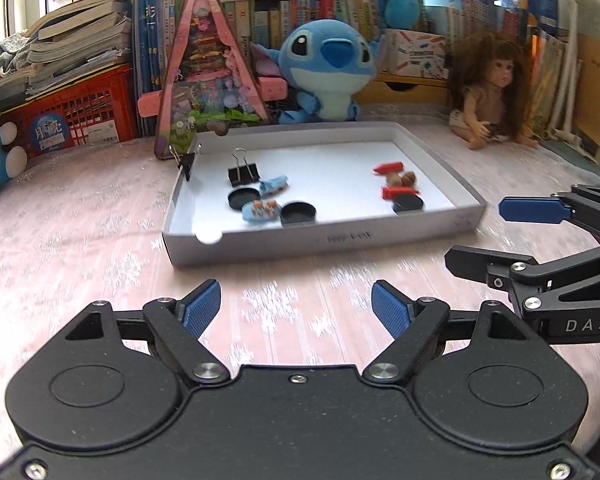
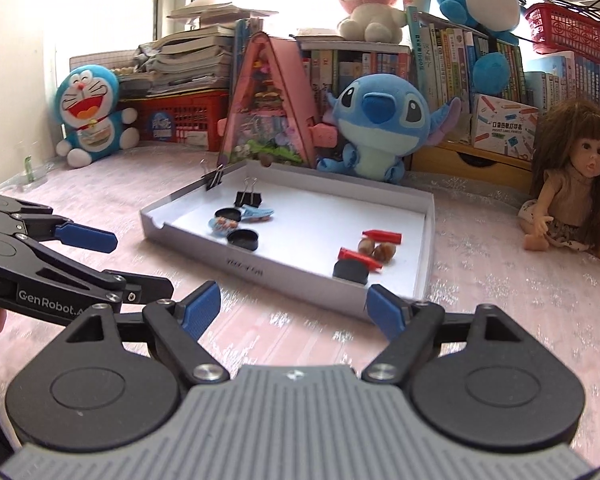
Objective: Organize rigid objects
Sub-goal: 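Withdraw both tools from the tray toward the black lid on the table, then grasp the black round lid with the left tool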
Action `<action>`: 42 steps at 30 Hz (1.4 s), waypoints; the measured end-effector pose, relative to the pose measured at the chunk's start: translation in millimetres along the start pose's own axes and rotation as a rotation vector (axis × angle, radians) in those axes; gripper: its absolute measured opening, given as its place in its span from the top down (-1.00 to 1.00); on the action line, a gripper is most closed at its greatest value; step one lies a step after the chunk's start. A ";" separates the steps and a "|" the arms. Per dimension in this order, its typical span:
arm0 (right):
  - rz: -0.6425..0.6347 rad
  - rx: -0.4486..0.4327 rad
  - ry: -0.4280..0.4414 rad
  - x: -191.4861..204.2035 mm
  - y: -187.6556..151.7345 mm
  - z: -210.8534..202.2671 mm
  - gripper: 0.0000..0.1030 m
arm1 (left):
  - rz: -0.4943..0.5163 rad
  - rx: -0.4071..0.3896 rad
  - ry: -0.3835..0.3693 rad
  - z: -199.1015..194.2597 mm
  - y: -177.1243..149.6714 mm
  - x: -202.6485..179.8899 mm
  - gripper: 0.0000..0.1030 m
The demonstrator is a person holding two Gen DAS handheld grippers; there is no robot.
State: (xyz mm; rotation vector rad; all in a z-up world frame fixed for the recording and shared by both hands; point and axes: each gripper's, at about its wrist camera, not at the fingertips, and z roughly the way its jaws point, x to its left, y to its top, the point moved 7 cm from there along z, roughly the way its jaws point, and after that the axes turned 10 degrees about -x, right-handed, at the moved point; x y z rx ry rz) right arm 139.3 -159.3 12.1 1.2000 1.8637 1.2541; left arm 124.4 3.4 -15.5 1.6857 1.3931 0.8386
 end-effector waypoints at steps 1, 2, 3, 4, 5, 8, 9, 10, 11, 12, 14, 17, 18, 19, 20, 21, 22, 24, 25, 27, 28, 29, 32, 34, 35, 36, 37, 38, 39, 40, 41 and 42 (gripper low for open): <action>-0.002 0.002 0.007 1.5 -2.7 -3.3 -0.71 | 0.002 0.001 -0.006 -3.6 -3.5 -1.1 -0.58; -0.004 0.005 0.016 3.5 -5.7 -7.3 -0.71 | 0.004 0.004 -0.015 -7.5 -7.6 -2.6 -0.58; -0.006 0.007 0.021 4.9 -8.2 -10.3 -0.71 | 0.007 0.006 -0.023 -11.4 -11.3 -3.9 -0.58; -0.010 0.010 0.029 7.1 -11.5 -14.4 -0.71 | 0.012 0.006 -0.029 -15.0 -14.5 -4.9 -0.58; -0.016 0.011 0.037 8.8 -13.9 -17.9 -0.71 | 0.016 0.004 -0.034 -19.0 -17.8 -5.8 -0.58; -0.044 0.011 0.063 14.9 -21.1 -28.1 -0.71 | 0.023 -0.003 -0.057 -30.0 -26.3 -9.0 -0.58; -0.051 0.014 0.074 17.0 -23.6 -31.2 -0.71 | 0.024 -0.005 -0.066 -33.2 -28.9 -9.7 -0.58; -0.060 0.019 0.089 19.4 -26.3 -34.4 -0.71 | 0.026 -0.006 -0.076 -36.4 -31.4 -10.5 -0.58; -0.069 0.023 0.099 21.2 -28.6 -36.9 -0.71 | 0.029 -0.007 -0.088 -39.6 -34.0 -11.8 -0.58; -0.079 0.029 0.109 23.0 -31.0 -39.4 -0.71 | 0.033 -0.006 -0.099 -42.2 -36.7 -12.7 -0.58; -0.093 0.037 0.133 26.1 -36.4 -45.1 -0.71 | 0.046 -0.007 -0.116 -46.7 -41.4 -14.2 -0.58; -0.084 0.052 0.171 29.1 -42.3 -50.8 -0.71 | 0.072 -0.016 -0.127 -53.0 -46.6 -16.0 -0.58; -0.080 0.055 0.186 30.4 -43.7 -52.4 -0.71 | 0.078 -0.017 -0.126 -53.9 -47.8 -16.2 -0.58; -0.079 0.056 0.200 32.1 -44.8 -54.0 -0.71 | 0.082 -0.017 -0.124 -54.4 -48.8 -16.2 -0.58; -0.080 0.057 0.214 34.3 -45.5 -55.2 -0.71 | 0.083 -0.016 -0.121 -54.6 -49.7 -15.9 -0.57; -0.081 0.057 0.230 36.7 -46.1 -55.9 -0.71 | 0.082 -0.014 -0.120 -54.5 -50.4 -15.7 -0.57; -0.083 0.058 0.243 39.2 -46.8 -56.6 -0.71 | 0.080 -0.012 -0.120 -54.1 -50.9 -15.5 -0.57; -0.091 0.064 0.268 44.7 -48.6 -56.5 -0.71 | 0.077 -0.009 -0.116 -53.2 -51.4 -15.0 -0.56; -0.099 0.067 0.277 47.5 -49.7 -56.4 -0.70 | 0.077 -0.010 -0.116 -53.0 -51.6 -14.6 -0.56; -0.121 0.074 0.289 53.8 -52.8 -56.7 -0.67 | 0.076 -0.008 -0.118 -52.8 -52.2 -14.6 -0.55; -0.129 0.075 0.293 56.4 -54.1 -56.9 -0.64 | 0.075 -0.006 -0.120 -52.3 -52.3 -14.8 -0.55; -0.133 0.079 0.298 58.5 -55.1 -56.8 -0.57 | 0.074 -0.005 -0.123 -51.9 -52.4 -15.2 -0.54; -0.133 0.095 0.308 61.4 -58.2 -55.8 -0.36 | 0.073 -0.005 -0.132 -52.2 -53.6 -15.5 -0.51; -0.131 0.104 0.308 61.4 -59.6 -55.4 -0.14 | 0.072 -0.007 -0.135 -52.8 -54.4 -16.0 -0.50; -0.128 0.108 0.307 61.0 -60.2 -55.1 -0.01 | 0.071 -0.008 -0.139 -53.3 -55.1 -16.6 -0.50; -0.122 0.110 0.305 60.7 -60.9 -54.8 0.05 | 0.070 -0.008 -0.141 -53.2 -55.4 -16.9 -0.50; -0.111 0.111 0.303 60.4 -61.0 -54.5 0.07 | 0.070 -0.006 -0.144 -52.7 -55.9 -17.2 -0.50; -0.104 0.111 0.301 60.1 -60.9 -53.9 0.12 | 0.070 -0.004 -0.146 -52.2 -56.3 -17.6 -0.50; -0.101 0.109 0.298 59.9 -60.7 -53.7 0.19 | 0.070 -0.003 -0.147 -52.3 -57.0 -18.4 -0.49; -0.101 0.104 0.291 59.6 -60.3 -53.9 0.23 | 0.070 -0.003 -0.149 -52.1 -57.0 -18.8 -0.48; -0.099 0.102 0.282 58.8 -59.8 -53.4 0.33 | 0.070 -0.004 -0.153 -52.2 -56.9 -19.9 -0.48; -0.096 0.102 0.277 57.8 -59.4 -53.2 0.39 | 0.071 -0.006 -0.158 -52.8 -57.0 -21.3 -0.48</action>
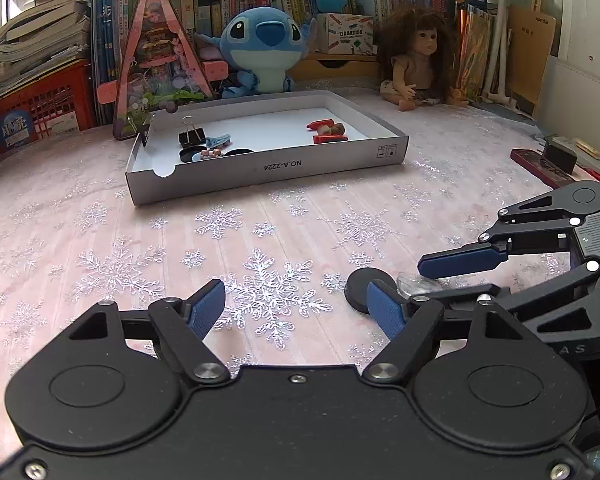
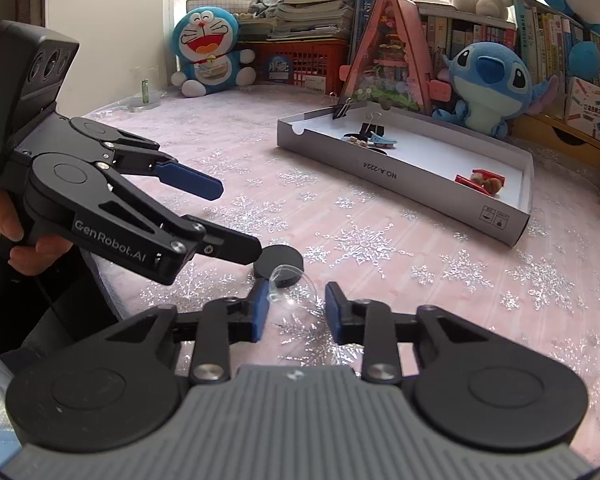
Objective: Organize rigid objects
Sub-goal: 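Grasp the black round lid with the left tool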
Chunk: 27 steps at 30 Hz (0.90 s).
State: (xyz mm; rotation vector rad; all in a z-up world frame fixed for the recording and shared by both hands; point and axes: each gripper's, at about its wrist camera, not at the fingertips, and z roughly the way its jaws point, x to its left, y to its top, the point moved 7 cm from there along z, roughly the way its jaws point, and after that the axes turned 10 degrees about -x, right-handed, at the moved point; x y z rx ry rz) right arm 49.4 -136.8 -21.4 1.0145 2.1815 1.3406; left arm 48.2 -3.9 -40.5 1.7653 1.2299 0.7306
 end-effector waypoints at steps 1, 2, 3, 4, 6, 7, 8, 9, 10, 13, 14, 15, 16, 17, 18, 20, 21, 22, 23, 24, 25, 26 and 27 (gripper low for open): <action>0.004 0.001 -0.004 -1.2 -0.3 -0.4 0.39 | 0.002 -0.002 -0.003 0.0 0.1 -0.7 -0.48; 0.007 0.001 -0.008 -2.3 -0.6 -1.0 0.39 | 0.006 -0.003 -0.005 -0.2 -0.2 -2.2 -0.47; 0.010 0.000 -0.013 -3.2 -0.5 -1.5 0.39 | 0.009 -0.004 -0.006 -0.1 -0.4 -3.3 -0.46; 0.013 0.000 -0.018 -4.4 -0.7 -2.3 0.39 | 0.011 -0.004 -0.010 0.2 -0.6 -4.4 -0.45; 0.015 -0.002 -0.030 -6.4 -1.1 -3.7 0.39 | 0.011 -0.002 -0.022 0.6 -1.3 -7.1 -0.40; 0.018 -0.003 -0.036 -7.9 -1.3 -4.5 0.39 | 0.011 0.000 -0.030 0.8 -1.7 -9.0 -0.37; 0.022 -0.006 -0.044 -9.6 -1.4 -5.2 0.39 | 0.011 0.001 -0.038 1.1 -2.2 -11.0 -0.36; 0.024 -0.007 -0.051 -11.4 -1.6 -5.8 0.39 | 0.012 0.001 -0.046 1.6 -2.2 -13.1 -0.35; 0.027 -0.007 -0.059 -13.2 -2.0 -6.2 0.39 | 0.013 0.001 -0.052 1.8 -2.6 -15.2 -0.33; 0.035 -0.011 -0.082 -18.5 -2.3 -8.0 0.39 | 0.023 0.002 -0.067 3.5 -3.1 -21.1 -0.25; 0.038 -0.013 -0.091 -20.3 -2.2 -8.7 0.39 | 0.025 0.002 -0.072 4.0 -3.5 -23.2 -0.24; 0.041 -0.014 -0.097 -22.1 -2.3 -9.3 0.39 | 0.026 0.003 -0.076 4.8 -3.4 -24.6 -0.21; 0.043 -0.015 -0.103 -23.7 -2.4 -9.7 0.39 | 0.026 0.004 -0.080 5.7 -3.7 -26.5 -0.18; 0.044 -0.016 -0.110 -25.1 -2.6 -10.3 0.39 | 0.025 0.005 -0.083 6.7 -3.8 -27.9 -0.17; 0.045 -0.017 -0.115 -26.1 -2.8 -10.8 0.39 | 0.024 0.008 -0.085 8.2 -4.3 -29.5 -0.14; 0.048 -0.017 -0.123 -28.0 -3.5 -11.4 0.39 | 0.021 0.012 -0.091 11.0 -4.7 -32.4 -0.04; 0.049 -0.017 -0.126 -28.7 -3.7 -11.5 0.39 | 0.023 0.013 -0.093 12.0 -4.9 -34.0 0.03; 0.050 -0.016 -0.130 -29.4 -3.7 -11.4 0.39 | 0.027 0.012 -0.096 12.8 -4.9 -35.8 0.08; 0.051 -0.017 -0.133 -30.1 -3.8 -11.5 0.39 | 0.032 0.010 -0.099 13.5 -4.9 -37.7 0.11; 0.054 -0.017 -0.135 -30.9 -3.9 -11.5 0.39 | 0.036 0.010 -0.099 13.6 -5.0 -39.2 0.17; 0.055 -0.018 -0.138 -31.5 -4.1 -11.6 0.39 | 0.039 0.010 -0.102 14.1 -5.1 -40.7 0.22; 0.056 -0.019 -0.141 -32.1 -4.2 -11.5 0.39 | 0.041 0.010 -0.104 14.7 -5.1 -41.8 0.26; 0.058 -0.018 -0.143 -32.8 -4.3 -11.3 0.39 | 0.041 0.010 -0.104 15.2 -5.8 -42.3 0.37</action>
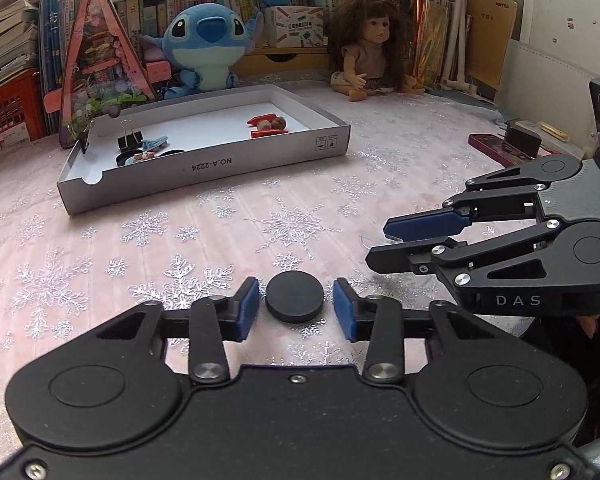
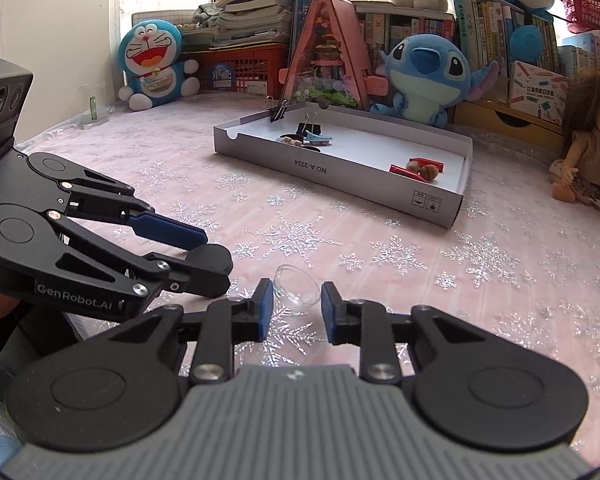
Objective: Organize rigid objects
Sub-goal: 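Grasp the black round lid with the left tool, then carry the black lid over the tray and lower it inside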
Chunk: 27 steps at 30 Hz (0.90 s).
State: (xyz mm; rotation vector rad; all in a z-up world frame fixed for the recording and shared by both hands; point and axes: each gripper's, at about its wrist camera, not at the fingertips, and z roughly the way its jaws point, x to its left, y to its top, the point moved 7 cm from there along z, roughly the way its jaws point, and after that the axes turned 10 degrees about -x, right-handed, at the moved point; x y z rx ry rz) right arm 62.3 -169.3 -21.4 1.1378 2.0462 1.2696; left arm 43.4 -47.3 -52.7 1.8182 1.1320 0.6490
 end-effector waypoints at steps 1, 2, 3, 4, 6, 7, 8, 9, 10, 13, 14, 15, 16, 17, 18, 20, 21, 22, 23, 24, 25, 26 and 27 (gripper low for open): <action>0.002 0.000 -0.002 -0.4 0.0 0.2 0.39 | 0.001 0.001 0.001 0.7 0.0 -0.8 0.42; 0.003 -0.001 -0.004 -0.9 0.2 0.5 0.39 | -0.001 -0.001 0.001 0.6 0.1 -0.8 0.42; 0.004 -0.001 -0.005 -1.3 0.3 0.7 0.39 | -0.003 -0.002 0.003 1.2 0.5 -0.7 0.42; 0.004 -0.002 -0.008 -1.7 0.3 0.9 0.39 | -0.006 -0.003 0.004 1.5 0.7 -0.6 0.42; 0.004 0.000 -0.018 -2.8 0.5 1.7 0.39 | -0.011 -0.003 0.005 2.1 1.7 0.8 0.42; 0.004 -0.001 -0.022 -3.5 0.8 2.1 0.39 | -0.014 -0.004 0.008 2.2 2.3 1.6 0.42; 0.006 -0.001 -0.027 -4.3 1.2 2.5 0.40 | -0.015 -0.006 0.010 2.0 3.5 3.0 0.42; 0.008 -0.001 -0.033 -5.2 1.6 2.9 0.40 | -0.016 -0.008 0.014 2.0 5.0 4.5 0.42; 0.009 0.001 -0.043 -6.2 2.1 3.6 0.40 | -0.018 -0.011 0.019 2.1 6.7 6.0 0.42; 0.013 0.007 -0.085 -11.6 5.0 7.4 0.40 | -0.027 -0.018 0.045 3.2 13.2 13.5 0.42; 0.016 0.007 -0.097 -13.5 6.3 8.4 0.40 | -0.032 -0.021 0.056 4.0 16.1 17.2 0.42; 0.018 0.006 -0.107 -15.2 7.8 9.3 0.40 | -0.037 -0.024 0.067 4.7 18.6 21.0 0.42; 0.021 0.004 -0.123 -18.2 9.7 10.4 0.40 | -0.039 -0.027 0.078 5.5 21.1 24.6 0.42; 0.024 0.002 -0.136 -20.8 11.6 11.5 0.40 | -0.041 -0.031 0.090 6.3 24.4 28.9 0.42; 0.028 0.001 -0.148 -23.6 13.6 12.6 0.40 | -0.043 -0.036 0.104 7.3 28.0 33.4 0.42; 0.038 -0.002 -0.172 -29.9 18.1 15.0 0.40 | -0.053 -0.047 0.133 9.2 36.5 43.9 0.42; 0.044 -0.005 -0.184 -33.4 20.6 16.2 0.40 | -0.060 -0.053 0.143 10.2 40.9 48.7 0.42; 0.049 -0.008 -0.196 -37.1 23.5 17.7 0.40 | -0.068 -0.059 0.153 11.2 44.7 53.2 0.42; 0.053 -0.012 -0.205 -40.2 26.0 18.9 0.40 | -0.077 -0.062 0.163 13.0 48.7 57.9 0.42; 0.058 -0.015 -0.211 -42.8 28.1 20.0 0.40 | -0.085 -0.065 0.171 14.6 52.4 62.3 0.42; 0.063 -0.018 -0.218 -45.8 30.4 21.5 0.40 | -0.092 -0.068 0.180 16.2 55.6 66.1 0.42; 0.066 -0.022 -0.225 -48.4 32.8 23.2 0.40 | -0.098 -0.068 0.191 18.9 59.3 70.2 0.42; 0.068 -0.025 -0.233 -50.9 35.0 24.9 0.40 | -0.102 -0.070 0.199 20.7 62.3 73.4 0.42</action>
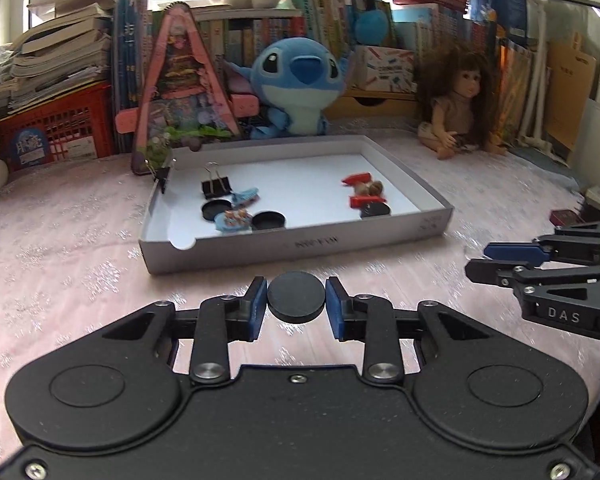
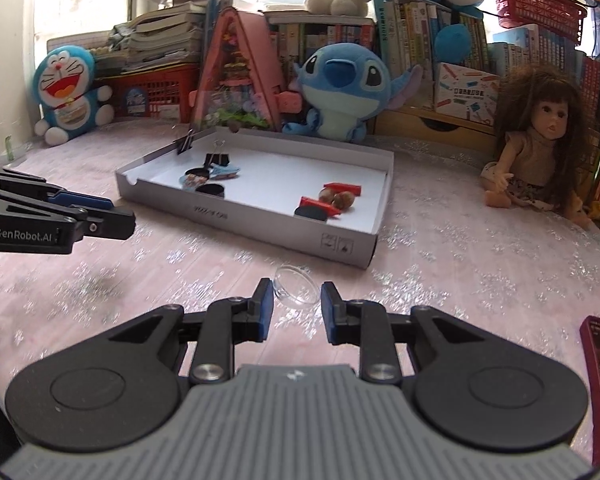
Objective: Organize rigid objects
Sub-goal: 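Carry the black lid over the tray and lower it inside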
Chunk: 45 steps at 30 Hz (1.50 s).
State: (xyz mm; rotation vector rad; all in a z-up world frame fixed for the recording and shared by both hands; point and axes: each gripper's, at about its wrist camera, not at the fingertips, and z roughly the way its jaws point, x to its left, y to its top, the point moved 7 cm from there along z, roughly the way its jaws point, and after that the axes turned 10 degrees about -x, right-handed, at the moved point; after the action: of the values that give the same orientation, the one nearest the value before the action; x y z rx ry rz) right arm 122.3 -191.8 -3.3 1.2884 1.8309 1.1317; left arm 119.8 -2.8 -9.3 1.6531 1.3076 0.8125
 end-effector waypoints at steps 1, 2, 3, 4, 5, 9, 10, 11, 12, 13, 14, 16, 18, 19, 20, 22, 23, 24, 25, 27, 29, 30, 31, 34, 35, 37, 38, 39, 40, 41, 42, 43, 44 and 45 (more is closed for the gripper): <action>0.002 -0.002 -0.007 -2.0 2.4 2.7 0.40 | -0.003 -0.005 0.007 4.0 3.6 2.0 0.43; 0.005 -0.004 -0.013 -3.7 4.7 5.3 0.40 | -0.005 -0.010 0.014 6.3 6.6 3.7 0.42; 0.011 -0.007 -0.018 -5.3 7.2 7.8 0.40 | -0.007 -0.013 0.022 9.6 9.7 5.7 0.42; 0.018 -0.010 -0.021 -6.8 9.6 10.4 0.40 | -0.011 -0.015 0.027 12.7 12.3 7.6 0.42; 0.027 -0.013 -0.024 -8.7 12.6 13.7 0.40 | -0.016 -0.017 0.037 15.8 14.9 9.0 0.42; 0.043 -0.027 -0.042 -14.1 23.8 25.4 0.41 | -0.010 -0.030 0.077 31.5 27.2 15.3 0.42; 0.052 -0.028 -0.045 -15.8 26.6 29.2 0.40 | -0.014 -0.032 0.086 36.4 30.8 17.1 0.43; 0.062 -0.029 -0.045 -17.0 29.4 32.8 0.40 | -0.020 -0.035 0.094 41.6 34.9 18.6 0.43; 0.069 -0.031 -0.045 -17.7 31.6 36.3 0.40 | -0.025 -0.038 0.100 46.3 38.5 20.0 0.43; 0.075 -0.033 -0.047 -18.7 33.9 40.7 0.41 | -0.029 -0.044 0.107 51.9 42.8 21.4 0.43; 0.076 -0.036 -0.050 -19.3 36.0 44.5 0.41 | -0.031 -0.050 0.114 57.3 47.1 22.4 0.43; 0.078 -0.039 -0.056 -20.6 40.2 52.2 0.41 | -0.034 -0.059 0.124 67.8 54.4 23.7 0.43; 0.080 -0.043 -0.058 -21.6 45.2 60.7 0.41 | -0.039 -0.062 0.129 78.6 61.1 25.2 0.42; 0.077 -0.044 -0.059 -22.3 47.5 64.6 0.41 | -0.042 -0.065 0.130 84.8 64.7 26.1 0.42; 0.072 -0.044 -0.062 -22.9 50.3 69.4 0.41 | -0.044 -0.066 0.131 91.2 68.4 26.8 0.42; 0.073 -0.046 -0.070 -25.9 56.5 79.9 0.41 | -0.053 -0.062 0.132 104.2 74.3 28.9 0.42; 0.076 -0.043 -0.073 -27.8 59.7 86.0 0.41 | -0.057 -0.058 0.134 112.0 77.7 30.5 0.42; 0.080 -0.041 -0.076 -29.7 62.8 92.4 0.41 | -0.059 -0.058 0.137 118.5 80.6 31.7 0.42; 0.082 -0.039 -0.082 -32.5 65.8 99.9 0.41 | -0.060 -0.059 0.139 125.6 83.1 33.0 0.42; 0.084 -0.041 -0.095 -36.7 71.0 112.7 0.41 | -0.064 -0.066 0.145 139.3 88.3 35.5 0.42; 0.115 -0.037 -0.102 -42.3 75.0 127.5 0.41 | -0.065 -0.071 0.152 152.8 91.8 37.4 0.42; 0.135 -0.036 -0.104 -45.0 76.4 133.7 0.41 | -0.070 -0.072 0.157 158.7 93.0 38.5 0.42; 0.150 -0.034 -0.108 -47.3 77.4 140.3 0.41 | -0.076 -0.073 0.158 164.1 93.6 39.4 0.42; 0.172 -0.030 -0.127 -51.9 78.8 158.1 0.41 | -0.094 -0.069 0.170 180.3 91.4 42.0 0.42; 0.176 -0.026 -0.131 -52.5 78.5 163.1 0.41 | -0.097 -0.065 0.174 185.3 89.3 42.7 0.42; 0.198 -0.010 -0.132 -54.5 76.8 173.2 0.41 | -0.089 -0.055 0.188 194.6 85.0 44.6 0.42; 0.211 -0.001 -0.132 -55.6 75.5 177.5 0.41 | -0.089 -0.049 0.200 198.5 82.6 46.1 0.42; 0.218 0.004 -0.134 -56.0 74.5 180.6 0.41 | -0.097 -0.042 0.206 201.8 80.1 47.7 0.42; 0.221 0.008 -0.137 -56.1 73.1 183.7 0.41 | -0.110 -0.034 0.207 204.6 78.4 49.5 0.42; 0.221 0.013 -0.140 -56.0 71.7 187.1 0.41 | -0.126 -0.027 0.205 207.6 76.0 51.8 0.42; 0.219 0.017 -0.143 -55.7 70.4 189.7 0.41 | -0.134 -0.023 0.207 209.6 74.8 53.5 0.42; 0.219 0.020 -0.147 -55.5 69.2 192.2 0.41 | -0.138 -0.020 0.211 211.6 73.4 54.8 0.42; 0.221 0.022 -0.150 -55.7 67.9 194.2 0.41 | -0.139 -0.018 0.215 213.2 72.0 56.1 0.42; 0.224 0.023 -0.154 -55.7 66.9 196.0 0.41 | -0.144 -0.018 0.215 214.1 71.4 56.7 0.42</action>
State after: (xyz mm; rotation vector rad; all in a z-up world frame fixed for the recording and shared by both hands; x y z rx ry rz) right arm 334.8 -176.9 -28.4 1.5798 1.6230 1.0944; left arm 350.9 -2.1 -36.3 1.4697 1.5433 0.9309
